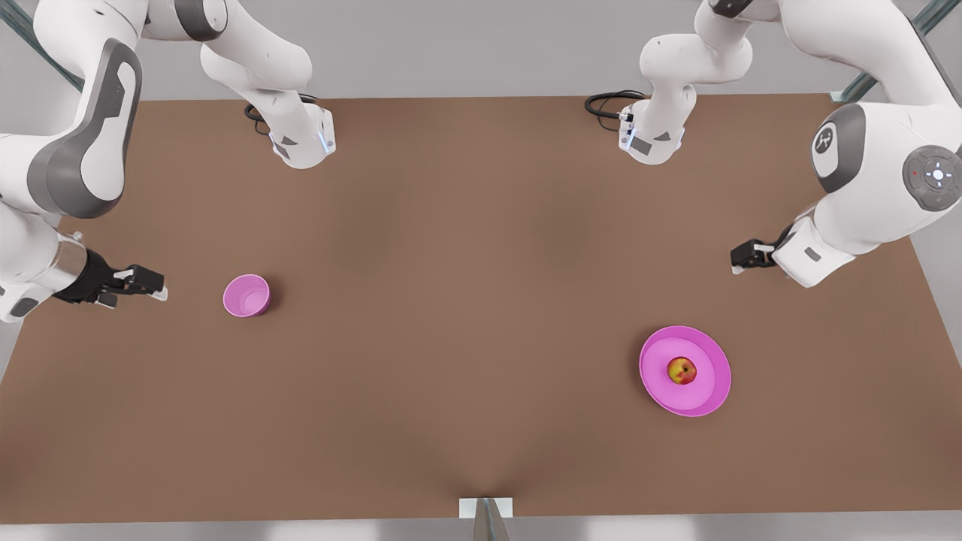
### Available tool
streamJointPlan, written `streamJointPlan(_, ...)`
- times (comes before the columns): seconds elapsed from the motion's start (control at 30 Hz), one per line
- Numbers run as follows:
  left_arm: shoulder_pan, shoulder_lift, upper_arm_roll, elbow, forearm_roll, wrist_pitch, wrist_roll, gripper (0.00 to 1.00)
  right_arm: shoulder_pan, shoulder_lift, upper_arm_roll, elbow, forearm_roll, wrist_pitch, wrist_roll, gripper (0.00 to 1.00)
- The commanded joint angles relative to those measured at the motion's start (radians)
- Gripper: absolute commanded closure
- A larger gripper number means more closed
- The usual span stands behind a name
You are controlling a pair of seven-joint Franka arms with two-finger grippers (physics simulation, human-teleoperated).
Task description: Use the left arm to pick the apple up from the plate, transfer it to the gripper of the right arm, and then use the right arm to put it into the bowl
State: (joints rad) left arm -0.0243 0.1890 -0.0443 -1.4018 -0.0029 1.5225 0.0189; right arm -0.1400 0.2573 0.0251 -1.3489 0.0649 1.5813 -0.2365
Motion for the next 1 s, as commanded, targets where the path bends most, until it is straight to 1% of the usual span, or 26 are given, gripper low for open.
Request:
streamJointPlan(0.0, 0.001, 0.0, 0.0, 0.0, 0.001, 0.059, 0.078, 0.0, 0.0, -0.001, 0.001, 0.0, 0.001, 0.022, -0.129, 0.0)
streamJointPlan(0.03, 0.0, 0.004, -0.002, -0.005, 0.001, 0.073, 0.078, 0.0, -0.001, -0.001, -0.001, 0.0, 0.001, 0.022, -0.129, 0.0)
streamJointPlan(0.07, -0.015, 0.056, -0.002, -0.011, 0.001, 0.087, 0.066, 0.0, 0.0, -0.001, -0.001, 0.0, 0.001, 0.022, -0.129, 0.0)
streamJointPlan(0.1, -0.032, 0.099, -0.002, -0.04, 0.001, 0.157, -0.022, 0.0, 0.0, -0.001, 0.001, 0.0, 0.001, 0.022, -0.129, 0.0)
streamJointPlan(0.13, -0.055, 0.107, 0.0, -0.167, 0.0, 0.324, -0.108, 0.0, 0.0, -0.001, 0.001, 0.0, 0.001, 0.022, -0.129, 0.0)
streamJointPlan(0.17, -0.055, 0.109, 0.0, -0.261, -0.003, 0.445, -0.111, 0.0, 0.0, -0.001, -0.001, 0.0, 0.001, 0.022, -0.129, 0.0)
streamJointPlan(0.2, -0.057, 0.112, 0.0, -0.351, -0.003, 0.554, -0.114, 0.0, 0.0, -0.001, 0.001, 0.0, 0.001, 0.022, -0.129, 0.0)
streamJointPlan(0.23, -0.057, 0.124, 0.0, -0.407, -0.006, 0.648, -0.114, 0.0, 0.002, -0.001, 0.001, 0.0, 0.0, 0.02, -0.129, 0.0)
streamJointPlan(0.33, -0.032, 0.205, 0.007, -0.408, -0.005, 0.735, -0.114, 0.0, 0.011, -0.003, 0.004, 0.004, -0.014, 0.019, -0.122, 0.0)
streamJointPlan(0.37, -0.031, 0.224, 0.026, -0.408, -0.002, 0.74, -0.114, 0.0, 0.016, -0.003, 0.015, 0.005, -0.063, 0.019, -0.115, 0.0)
streamJointPlan(0.4, -0.031, 0.24, 0.041, -0.41, -0.002, 0.769, -0.114, 0.0, 0.017, -0.004, 0.018, 0.005, -0.068, 0.017, -0.113, 0.0)
streamJointPlan(0.57, -0.032, 0.34, 0.044, -0.405, -0.003, 0.952, -0.117, 0.0, 0.017, -0.006, 0.022, 0.004, -0.066, 0.012, -0.099, 0.0)
streamJointPlan(0.97, -0.036, 0.446, 0.043, -0.348, -0.005, 0.996, -0.12, 0.0, 0.01, -0.003, 0.018, 0.005, -0.065, 0.012, -0.11, 0.0)
